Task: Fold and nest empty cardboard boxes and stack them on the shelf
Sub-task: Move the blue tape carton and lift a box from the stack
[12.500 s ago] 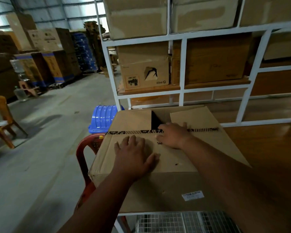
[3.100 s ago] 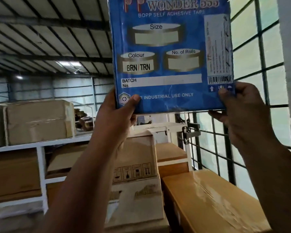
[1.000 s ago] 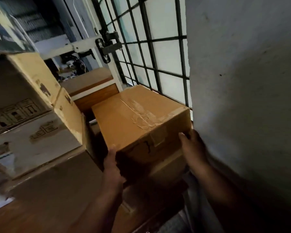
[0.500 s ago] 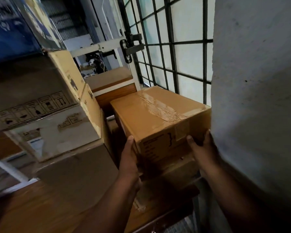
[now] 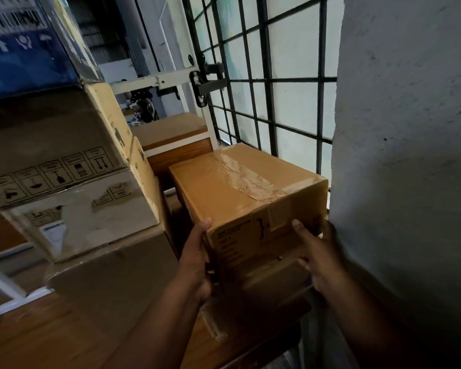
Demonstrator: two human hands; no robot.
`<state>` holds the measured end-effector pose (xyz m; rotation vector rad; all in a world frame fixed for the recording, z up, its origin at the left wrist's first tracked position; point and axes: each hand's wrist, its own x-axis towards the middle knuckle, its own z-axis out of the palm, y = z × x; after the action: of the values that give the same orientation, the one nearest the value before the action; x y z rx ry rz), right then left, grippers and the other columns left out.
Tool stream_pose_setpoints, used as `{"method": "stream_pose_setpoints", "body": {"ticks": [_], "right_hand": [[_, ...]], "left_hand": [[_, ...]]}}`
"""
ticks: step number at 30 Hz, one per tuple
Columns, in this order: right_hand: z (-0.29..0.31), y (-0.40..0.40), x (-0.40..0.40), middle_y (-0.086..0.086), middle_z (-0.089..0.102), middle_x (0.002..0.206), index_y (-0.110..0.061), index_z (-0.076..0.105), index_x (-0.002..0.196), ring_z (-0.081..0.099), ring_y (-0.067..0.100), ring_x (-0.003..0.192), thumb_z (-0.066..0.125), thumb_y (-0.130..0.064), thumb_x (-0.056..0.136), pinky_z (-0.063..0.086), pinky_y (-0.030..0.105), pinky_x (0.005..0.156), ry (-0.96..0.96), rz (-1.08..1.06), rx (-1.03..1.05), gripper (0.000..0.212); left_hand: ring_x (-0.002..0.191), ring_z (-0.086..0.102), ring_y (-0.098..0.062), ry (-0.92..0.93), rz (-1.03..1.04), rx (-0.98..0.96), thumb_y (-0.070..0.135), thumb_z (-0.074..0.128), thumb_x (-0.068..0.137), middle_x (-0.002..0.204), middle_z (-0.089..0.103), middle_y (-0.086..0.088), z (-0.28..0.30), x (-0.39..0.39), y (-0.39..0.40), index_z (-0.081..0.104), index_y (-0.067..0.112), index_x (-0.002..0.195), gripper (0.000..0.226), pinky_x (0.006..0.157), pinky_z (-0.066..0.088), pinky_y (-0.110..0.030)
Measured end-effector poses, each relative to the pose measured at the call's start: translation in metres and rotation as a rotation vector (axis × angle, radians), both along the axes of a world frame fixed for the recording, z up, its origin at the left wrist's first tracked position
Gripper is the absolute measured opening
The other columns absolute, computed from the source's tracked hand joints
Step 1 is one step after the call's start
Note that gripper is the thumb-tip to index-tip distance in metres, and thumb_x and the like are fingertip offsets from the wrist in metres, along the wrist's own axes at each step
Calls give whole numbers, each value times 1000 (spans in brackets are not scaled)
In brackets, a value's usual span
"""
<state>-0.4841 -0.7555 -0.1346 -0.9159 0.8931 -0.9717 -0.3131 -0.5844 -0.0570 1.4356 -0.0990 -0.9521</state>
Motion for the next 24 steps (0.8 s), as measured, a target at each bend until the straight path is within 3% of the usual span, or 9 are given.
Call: {"method": "stream_pose_setpoints", "body": {"ticks": [2, 6, 9, 11, 13, 15, 18, 20, 24], "right_hand": [[1, 9, 1, -1, 50, 162, -48, 36, 158, 53, 37, 144, 85, -54, 86, 44, 71, 111, -47, -1, 64, 87], [13, 21, 3, 3, 63, 140, -49, 31, 158, 69, 41, 122, 85, -59, 79, 53, 69, 101, -214, -47, 199, 96], [21, 24, 1, -4, 70, 128, -53, 45, 145, 70, 38, 113, 79, -65, 82, 54, 57, 99, -213, 3, 178, 72], [28, 30, -2, -11, 73, 119, -62, 55, 122, 70, 35, 110, 81, -77, 67, 46, 57, 105, -191, 65, 139, 62], [29, 33, -8, -11, 74, 118, -64, 58, 115, 73, 33, 106, 89, -84, 45, 46, 55, 102, -185, 114, 116, 79], [23, 33, -16, -3, 73, 127, -55, 55, 137, 76, 35, 105, 95, -84, 33, 53, 53, 94, -204, 117, 124, 115], [17, 34, -31, 8, 68, 145, -48, 34, 162, 77, 43, 111, 101, -76, 39, 58, 64, 95, -265, 141, 149, 143], [13, 38, -38, 13, 61, 153, -45, 31, 164, 75, 48, 114, 101, -67, 52, 55, 71, 98, -267, 106, 152, 134], [8, 46, -50, 7, 71, 143, -36, 56, 136, 78, 42, 108, 82, -55, 74, 65, 62, 82, -229, 39, 29, 70]], "left_hand": [[121, 60, -50, -2, -1, -7, 84, 78, 54, 133, 66, -21, 0, 10, 15, 72, 30, 129, 93, 100, 50, -66], [121, 62, -53, -12, 6, -32, 83, 76, 59, 130, 70, -23, -6, 30, 49, 78, 23, 120, 85, 104, 44, -68], [122, 63, -53, 7, -19, -42, 84, 75, 60, 129, 72, -25, -4, 32, 66, 76, 24, 124, 88, 89, 49, -57], [120, 63, -55, 14, -41, -57, 84, 72, 66, 131, 70, -28, 2, 32, 75, 70, 27, 134, 89, 80, 52, -53], [112, 66, -52, 11, -71, -83, 83, 73, 67, 130, 69, -29, 8, 33, 83, 65, 26, 139, 92, 72, 56, -49], [106, 67, -48, -10, -105, -95, 82, 73, 64, 127, 69, -28, 11, 34, 91, 67, 24, 137, 93, 71, 56, -47], [106, 65, -48, -70, -126, -95, 83, 73, 63, 123, 70, -29, 11, 29, 100, 76, 23, 124, 85, 80, 50, -50], [107, 64, -47, -81, -120, -84, 84, 73, 63, 125, 68, -31, 10, 25, 104, 78, 22, 120, 85, 81, 48, -52], [105, 61, -46, -48, -89, -74, 87, 74, 60, 118, 65, -26, 11, 10, 109, 75, 18, 125, 95, 74, 48, -49]]}}
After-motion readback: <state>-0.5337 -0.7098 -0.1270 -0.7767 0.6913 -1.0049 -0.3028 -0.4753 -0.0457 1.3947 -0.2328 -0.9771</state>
